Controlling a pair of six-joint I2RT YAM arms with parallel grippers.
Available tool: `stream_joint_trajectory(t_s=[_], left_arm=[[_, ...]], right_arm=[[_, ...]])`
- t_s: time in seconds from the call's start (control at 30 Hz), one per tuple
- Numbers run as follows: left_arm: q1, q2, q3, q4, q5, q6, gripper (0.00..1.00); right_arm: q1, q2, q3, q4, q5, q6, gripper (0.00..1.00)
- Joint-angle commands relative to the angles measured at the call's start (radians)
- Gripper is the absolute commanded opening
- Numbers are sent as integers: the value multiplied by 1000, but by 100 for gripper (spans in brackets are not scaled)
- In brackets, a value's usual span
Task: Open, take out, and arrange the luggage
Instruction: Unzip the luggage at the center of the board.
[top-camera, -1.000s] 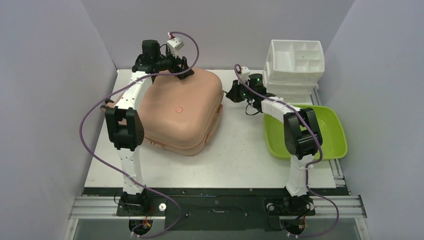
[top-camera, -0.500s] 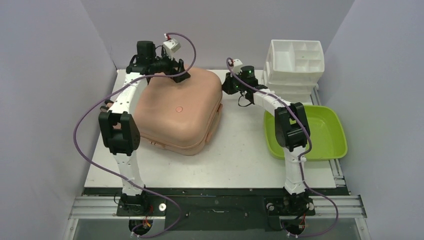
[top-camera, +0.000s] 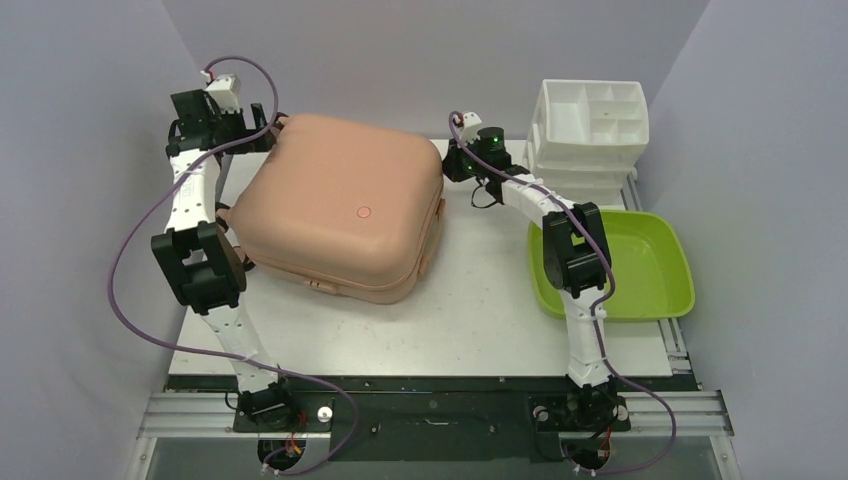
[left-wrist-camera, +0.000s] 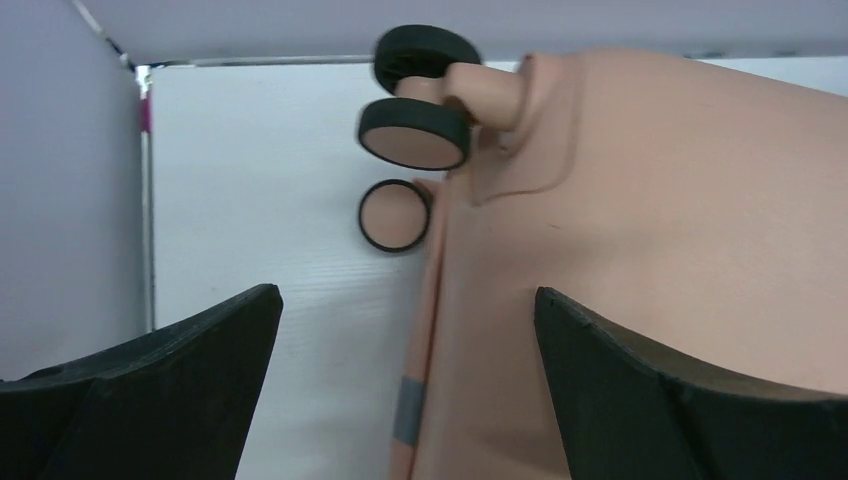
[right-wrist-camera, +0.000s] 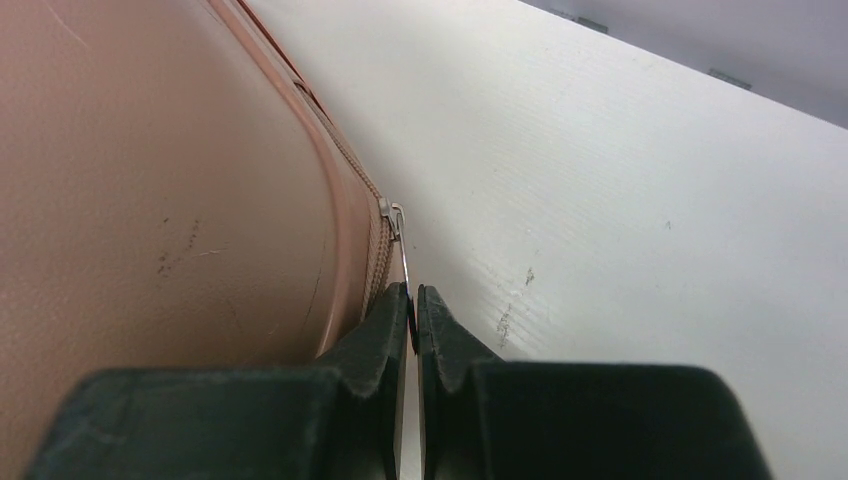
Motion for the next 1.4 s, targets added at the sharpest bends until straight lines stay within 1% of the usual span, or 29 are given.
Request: stream_joint_trajectory(t_s=[0.0, 0.07, 0.1, 0.13, 0.17, 0.2, 0.33, 0.4, 0.53, 0.63, 0.73, 0.77, 0.83, 0.87, 0.9, 0.97, 1.03, 1.1, 1.17, 1.27, 1.37], left_arm=[[-10, 147, 37, -131, -150, -31, 96], [-10, 205, 61, -152, -106, -44, 96], [-11, 222, 79, -162, -52, -46, 96], [-10, 256, 90, -189, -15, -46, 96], [-11, 273, 106, -200, 50, -50, 96], [-14, 303, 112, -219, 115, -47, 97], [-47, 368, 148, -277, 264, 14, 100], [-71, 387, 168, -309, 306, 66, 100], [-121, 415, 205, -382, 352, 190, 100], [-149, 430, 236, -417, 367, 248, 100], [-163, 448, 261, -418, 351, 260, 100], [-166, 457, 268, -416, 341, 256, 98], [-164, 462, 280, -393, 292, 223, 95], [-161, 462, 280, -377, 242, 187, 95], [-157, 461, 282, -356, 185, 175, 95], [-155, 466, 304, -365, 135, 178, 96], [-157, 481, 344, -405, 107, 204, 96], [-168, 506, 422, -457, 96, 243, 96], [-187, 530, 470, -510, 88, 285, 96], [-228, 545, 478, -554, 83, 354, 96], [-266, 534, 447, -573, 120, 430, 96]], right_arm=[[4, -12, 14, 57, 21, 11, 0], [8, -13, 14, 56, -2, 5, 0], [9, -11, 13, 60, -30, 6, 0], [9, -8, 7, 84, -82, 20, 0], [9, -5, 3, 105, -111, 27, 0], [10, 3, 4, 111, -172, 38, 0], [24, -2, -31, 162, -304, 46, 0], [38, -18, -54, 166, -341, 15, 0], [74, -53, -91, 117, -389, -49, 0], [112, -83, -142, 73, -406, -102, 0], [150, -123, -200, 54, -423, -128, 0], [158, -138, -210, 40, -429, -137, 0], [182, -164, -240, 18, -437, -173, 0], [199, -173, -260, 6, -438, -180, 0], [206, -190, -269, -1, -443, -190, 0], [229, -215, -299, -14, -450, -195, 0], [256, -243, -342, -12, -458, -197, 0], [302, -272, -389, -11, -461, -196, 0], [337, -299, -456, 3, -467, -179, 0], [364, -338, -532, 78, -469, -103, 0], [365, -376, -585, 93, -442, -76, 0]])
